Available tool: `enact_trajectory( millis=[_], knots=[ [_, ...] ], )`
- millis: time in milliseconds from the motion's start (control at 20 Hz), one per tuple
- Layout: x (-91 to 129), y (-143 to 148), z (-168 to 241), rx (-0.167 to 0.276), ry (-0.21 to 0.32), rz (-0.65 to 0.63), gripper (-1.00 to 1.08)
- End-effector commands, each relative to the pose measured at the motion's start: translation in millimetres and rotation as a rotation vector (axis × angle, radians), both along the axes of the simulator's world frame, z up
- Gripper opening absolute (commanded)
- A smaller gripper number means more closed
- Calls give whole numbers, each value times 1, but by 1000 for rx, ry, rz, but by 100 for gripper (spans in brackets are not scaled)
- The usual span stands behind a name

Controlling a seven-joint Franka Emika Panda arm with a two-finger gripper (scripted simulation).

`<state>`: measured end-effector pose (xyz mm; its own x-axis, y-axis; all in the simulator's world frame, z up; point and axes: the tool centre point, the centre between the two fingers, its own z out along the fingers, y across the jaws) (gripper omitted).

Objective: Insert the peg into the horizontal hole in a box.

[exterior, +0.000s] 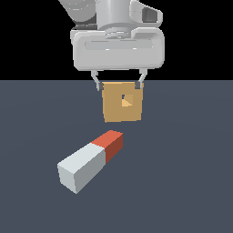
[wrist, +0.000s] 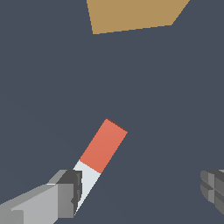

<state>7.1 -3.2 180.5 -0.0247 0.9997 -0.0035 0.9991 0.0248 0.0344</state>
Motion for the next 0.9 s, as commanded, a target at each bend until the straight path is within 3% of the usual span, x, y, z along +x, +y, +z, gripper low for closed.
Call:
enact_trajectory(
  millis=[0,400,850],
  knots=[
    [0,0,0,0,0,0,100],
    [-7,-15,-14,1,4,-76,100],
    [-40,-65,-63,5,19,-341,100]
  ],
)
